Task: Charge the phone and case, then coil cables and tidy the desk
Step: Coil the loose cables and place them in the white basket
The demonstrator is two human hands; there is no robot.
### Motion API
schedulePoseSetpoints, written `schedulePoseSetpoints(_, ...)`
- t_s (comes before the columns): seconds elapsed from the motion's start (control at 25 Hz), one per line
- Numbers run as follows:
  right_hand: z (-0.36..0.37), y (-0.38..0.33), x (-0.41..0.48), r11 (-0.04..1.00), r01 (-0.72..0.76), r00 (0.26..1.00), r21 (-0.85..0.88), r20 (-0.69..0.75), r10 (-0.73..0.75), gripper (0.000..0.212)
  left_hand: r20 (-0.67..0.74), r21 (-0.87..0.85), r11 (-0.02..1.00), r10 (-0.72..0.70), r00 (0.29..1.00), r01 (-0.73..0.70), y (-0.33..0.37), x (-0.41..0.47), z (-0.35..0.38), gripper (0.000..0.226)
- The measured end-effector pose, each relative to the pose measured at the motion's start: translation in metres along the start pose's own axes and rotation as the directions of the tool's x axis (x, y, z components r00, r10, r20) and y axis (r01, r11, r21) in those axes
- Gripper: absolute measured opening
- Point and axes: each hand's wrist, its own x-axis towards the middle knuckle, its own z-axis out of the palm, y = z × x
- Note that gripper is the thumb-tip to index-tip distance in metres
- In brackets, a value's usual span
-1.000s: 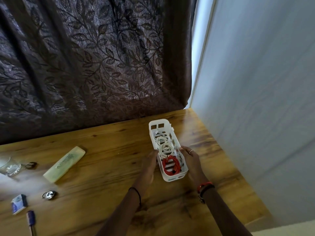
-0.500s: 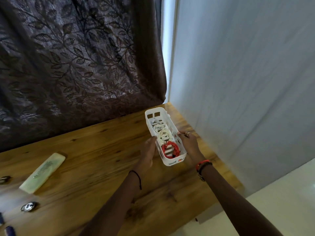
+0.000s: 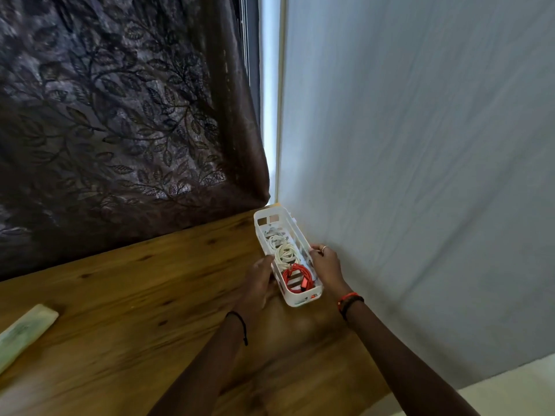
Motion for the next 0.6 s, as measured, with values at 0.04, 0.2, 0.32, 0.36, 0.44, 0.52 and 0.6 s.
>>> schedulePoseSetpoints(0.04,-0.001,0.002,0.007,0.999,0.017,1.000,-0.043,-0.003,-0.018,0.024,-0.009,-0.006,1.000,-0.009,1.000,0.009,-0.001,0.006,0.004,0.018)
schedulePoseSetpoints(0.2,0.003,0.009,0.025,0.980,0.070,0.997,-0.188,-0.008,-0.072,0.026,-0.041,-0.007,1.000,-0.024,0.999,0.024,-0.008,0.026,0.012,0.025)
schedulePoseSetpoints(0.32,0.010,0.013,0.032,0.937,0.133,0.988,-0.323,-0.026,-0.149,0.025,-0.067,-0.010,1.000,-0.007,0.998,0.007,-0.014,0.041,0.015,0.029)
schedulePoseSetpoints(0.36,0.013,0.014,0.034,0.925,0.160,0.983,-0.345,-0.029,-0.181,0.026,-0.081,-0.006,1.000,-0.006,0.997,0.005,-0.015,0.047,0.016,0.029)
schedulePoseSetpoints(0.44,0.016,0.016,0.033,0.892,0.247,0.960,-0.379,-0.031,-0.279,0.031,-0.096,0.003,1.000,-0.004,0.995,0.004,-0.018,0.055,0.018,0.031)
schedulePoseSetpoints(0.52,0.016,0.020,0.030,0.818,0.360,0.907,-0.448,-0.038,-0.420,0.035,-0.104,0.012,1.000,0.010,0.994,-0.009,-0.021,0.061,0.018,0.032)
schedulePoseSetpoints(0.6,0.016,0.024,0.027,0.723,0.449,0.845,-0.525,-0.013,-0.535,0.038,-0.115,0.018,1.000,0.018,0.993,-0.016,-0.025,0.066,0.018,0.033)
